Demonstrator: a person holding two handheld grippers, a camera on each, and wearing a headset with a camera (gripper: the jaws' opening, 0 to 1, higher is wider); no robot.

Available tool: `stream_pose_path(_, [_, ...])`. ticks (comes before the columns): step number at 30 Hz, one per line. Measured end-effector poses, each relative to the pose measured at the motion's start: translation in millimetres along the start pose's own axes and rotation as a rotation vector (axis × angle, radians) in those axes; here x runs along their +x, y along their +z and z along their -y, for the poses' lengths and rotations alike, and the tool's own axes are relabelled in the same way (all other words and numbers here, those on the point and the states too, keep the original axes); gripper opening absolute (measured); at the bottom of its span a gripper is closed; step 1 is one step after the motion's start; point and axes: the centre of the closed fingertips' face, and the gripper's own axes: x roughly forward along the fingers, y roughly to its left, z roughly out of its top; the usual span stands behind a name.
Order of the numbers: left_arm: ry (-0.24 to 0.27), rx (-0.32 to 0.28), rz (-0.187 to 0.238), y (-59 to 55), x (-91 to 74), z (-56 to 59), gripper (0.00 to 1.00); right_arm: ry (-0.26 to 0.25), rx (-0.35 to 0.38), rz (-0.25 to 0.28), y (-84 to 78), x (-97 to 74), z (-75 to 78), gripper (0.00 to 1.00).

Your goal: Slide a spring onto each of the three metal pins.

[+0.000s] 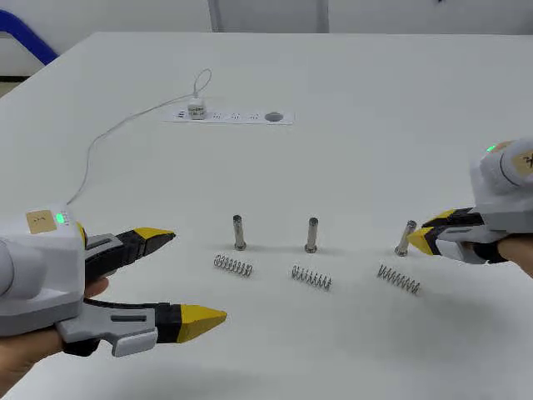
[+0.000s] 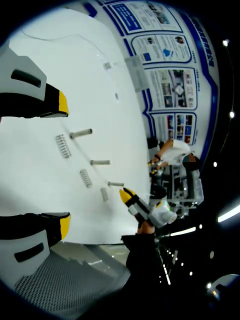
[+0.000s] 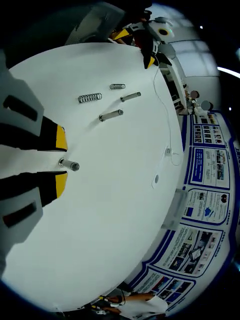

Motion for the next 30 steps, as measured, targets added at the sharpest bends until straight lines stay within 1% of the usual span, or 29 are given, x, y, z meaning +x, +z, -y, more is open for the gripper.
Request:
stream_pose_path(5, [-0.002, 0.000, -0.003, -0.5, 0.4, 0.7, 0.79, 0.025, 0.002, -0.014, -10.4, -2.9, -7.8, 0.16])
stream_pose_path(9, [-0.006, 0.002, -0.007, -0.8, 1.3, 1.7, 0.79, 0.056, -0.015, -0.035, -16.4, -2.0, -18.9, 0.16])
stream_pose_path(13, [-0.006, 0.002, -0.009, -1.2, 1.3, 1.9, 0.79, 0.096, -0.042, -0.057, -18.0, 3.9, -32.6, 0.16])
stream_pose_path(17, [-0.005, 0.001, -0.009, -1.2, 1.0, 1.7, 0.79, 0.129, -0.070, -0.070, -16.2, 11.4, -43.0, 0.16])
stream_pose_path(20, [-0.003, 0.000, -0.010, -1.5, 0.7, 1.2, 0.79, 0.144, -0.107, -0.095, -15.4, 17.4, -47.5, 0.16])
stream_pose_path(22, [-0.003, 0.000, -0.010, -1.5, 0.7, 1.2, 0.79, 0.149, -0.133, -0.111, -15.2, 22.9, -46.2, 0.16])
stream_pose_path(25, [-0.003, -0.001, -0.011, -1.7, 0.7, 1.2, 0.79, 0.165, -0.160, -0.149, -17.4, 28.8, -47.3, 0.15])
stream_pose_path(27, [-0.001, -0.002, -0.011, -1.9, 0.4, 0.7, 0.79, 0.182, -0.185, -0.189, -21.6, 31.8, -49.0, 0.15])
stream_pose_path(30, [0.002, -0.004, -0.010, -1.9, 0.2, 0.2, 0.79, 0.194, -0.207, -0.216, -23.3, 36.0, -50.7, 0.15])
